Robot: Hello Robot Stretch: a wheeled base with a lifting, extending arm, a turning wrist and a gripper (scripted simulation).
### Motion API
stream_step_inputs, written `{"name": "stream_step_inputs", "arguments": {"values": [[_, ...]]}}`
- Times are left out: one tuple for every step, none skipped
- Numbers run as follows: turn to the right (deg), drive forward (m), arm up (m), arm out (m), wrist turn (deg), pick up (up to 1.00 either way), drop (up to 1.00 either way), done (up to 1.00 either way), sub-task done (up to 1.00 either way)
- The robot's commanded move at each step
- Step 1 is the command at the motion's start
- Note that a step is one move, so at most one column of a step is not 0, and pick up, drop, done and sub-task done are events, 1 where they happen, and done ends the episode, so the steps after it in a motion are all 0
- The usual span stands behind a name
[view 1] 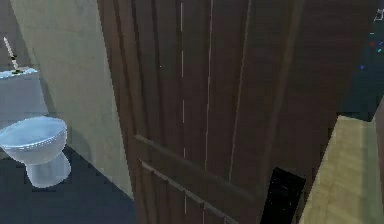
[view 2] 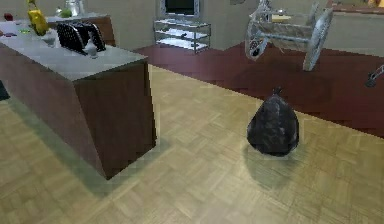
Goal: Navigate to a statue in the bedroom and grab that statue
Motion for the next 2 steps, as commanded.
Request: {"name": "stream_step_inputs", "arguments": {"values": [[-33.0,0.0,0.0,0.0,0.0,0.0,0.0,0.0,0.0],[0.0,0.45,0.0,0.0,0.0,0.0,0.0,0.0,0.0]]}}
